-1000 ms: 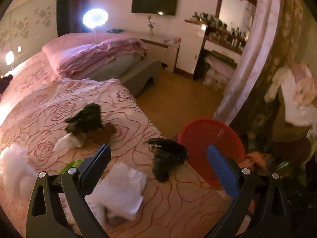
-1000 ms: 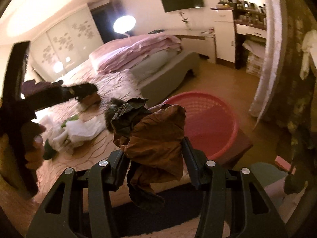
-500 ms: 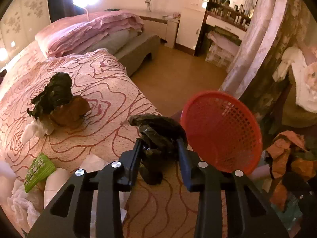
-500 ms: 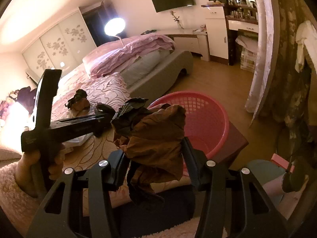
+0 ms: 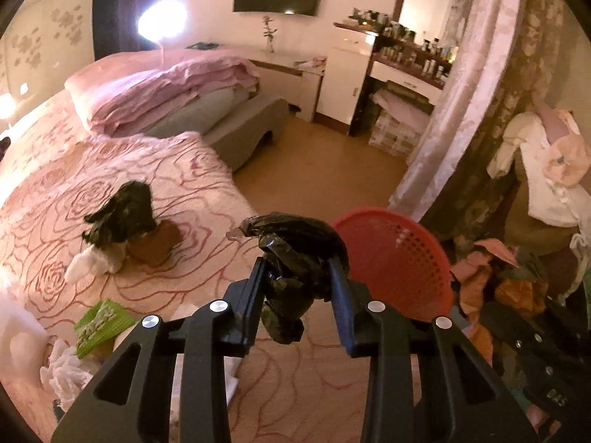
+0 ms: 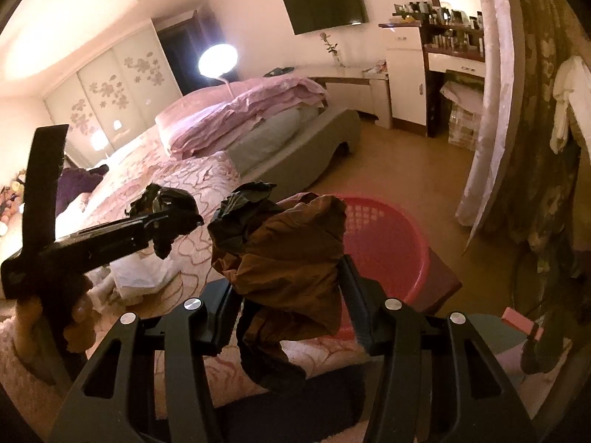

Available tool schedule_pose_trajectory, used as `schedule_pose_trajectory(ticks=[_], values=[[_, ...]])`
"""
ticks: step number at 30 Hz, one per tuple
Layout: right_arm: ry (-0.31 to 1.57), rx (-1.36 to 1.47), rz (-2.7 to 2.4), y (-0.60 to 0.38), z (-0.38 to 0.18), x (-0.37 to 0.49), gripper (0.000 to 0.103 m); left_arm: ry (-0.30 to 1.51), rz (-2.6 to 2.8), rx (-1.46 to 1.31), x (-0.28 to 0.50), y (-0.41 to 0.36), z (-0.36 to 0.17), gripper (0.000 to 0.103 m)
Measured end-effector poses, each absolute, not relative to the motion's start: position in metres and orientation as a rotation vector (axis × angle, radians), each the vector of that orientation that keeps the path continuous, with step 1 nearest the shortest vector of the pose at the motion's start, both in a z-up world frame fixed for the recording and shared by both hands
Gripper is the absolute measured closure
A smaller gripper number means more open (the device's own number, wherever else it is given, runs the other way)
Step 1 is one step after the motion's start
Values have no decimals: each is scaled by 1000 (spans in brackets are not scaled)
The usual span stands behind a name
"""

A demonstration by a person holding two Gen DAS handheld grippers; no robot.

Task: Collect trash
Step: 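Open both grippers over the red basket, dropping the brown cloth and black item, then move both grippers back over the bed toward the remaining clutter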

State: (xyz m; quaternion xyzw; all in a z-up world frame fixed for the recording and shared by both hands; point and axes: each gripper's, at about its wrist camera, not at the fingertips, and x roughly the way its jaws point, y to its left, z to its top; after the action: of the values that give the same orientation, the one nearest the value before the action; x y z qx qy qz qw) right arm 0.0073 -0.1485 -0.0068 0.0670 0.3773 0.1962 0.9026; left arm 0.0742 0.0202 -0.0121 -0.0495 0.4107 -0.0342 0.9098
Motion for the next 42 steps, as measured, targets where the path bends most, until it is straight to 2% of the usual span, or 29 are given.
schedule_pose_trajectory(ticks=[14, 29, 32, 35, 39, 42], values=[[787, 179, 319, -175, -12, 33, 53, 878, -178, -70, 92, -26, -23, 71], [893, 199, 287, -181, -55, 73, 52, 984, -228, -31, 118, -54, -66, 70], [915, 211, 291, -181, -62, 78, 49, 991, -225, -25, 120, -54, -70, 62], [924, 224, 284, -183, -67, 80, 39, 983, -219, -17, 120, -52, -70, 49], [933, 231, 272, -185, -71, 83, 37, 976, -208, -22, 120, -46, -68, 39], [927, 227, 264, -186, -69, 81, 37, 969, -203, -33, 118, -43, -65, 36]])
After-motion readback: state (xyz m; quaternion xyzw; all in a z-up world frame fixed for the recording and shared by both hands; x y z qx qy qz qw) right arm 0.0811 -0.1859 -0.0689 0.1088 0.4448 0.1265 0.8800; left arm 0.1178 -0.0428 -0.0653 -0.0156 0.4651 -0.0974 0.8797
